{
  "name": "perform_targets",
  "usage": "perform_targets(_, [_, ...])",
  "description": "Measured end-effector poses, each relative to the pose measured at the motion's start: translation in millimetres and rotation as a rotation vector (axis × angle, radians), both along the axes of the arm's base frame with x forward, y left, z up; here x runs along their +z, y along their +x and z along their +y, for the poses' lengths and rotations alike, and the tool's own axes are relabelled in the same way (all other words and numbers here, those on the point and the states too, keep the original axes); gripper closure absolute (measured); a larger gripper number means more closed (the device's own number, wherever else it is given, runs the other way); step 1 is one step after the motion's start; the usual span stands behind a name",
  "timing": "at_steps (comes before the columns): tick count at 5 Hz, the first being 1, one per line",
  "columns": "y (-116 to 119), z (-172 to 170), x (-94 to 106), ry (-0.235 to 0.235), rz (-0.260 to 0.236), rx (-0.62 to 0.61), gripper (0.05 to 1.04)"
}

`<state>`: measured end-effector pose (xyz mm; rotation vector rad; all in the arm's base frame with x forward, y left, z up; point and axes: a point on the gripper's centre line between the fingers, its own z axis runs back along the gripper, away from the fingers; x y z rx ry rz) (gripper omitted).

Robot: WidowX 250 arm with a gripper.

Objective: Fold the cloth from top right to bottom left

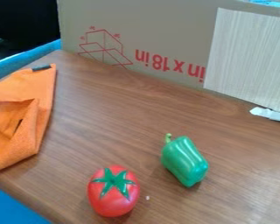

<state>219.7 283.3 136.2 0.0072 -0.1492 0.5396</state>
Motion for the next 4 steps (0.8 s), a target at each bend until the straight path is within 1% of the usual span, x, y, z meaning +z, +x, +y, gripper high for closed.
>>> perform_targets(1, [-2.4, -0.6, -1.3, 0.001, 0.018, 0.014, 0.600])
perform_targets(2, [1.0, -9.5, 1.8, -0.043, 0.021, 0.010, 0.297])
perform_targets(3, [14.5, -25.8, 20.4, -0.106, -0.005, -0.019, 0.092])
perform_targets(4, [35.6, -52.6, 58.1, -0.196, -0.034, -0.049, 0.083])
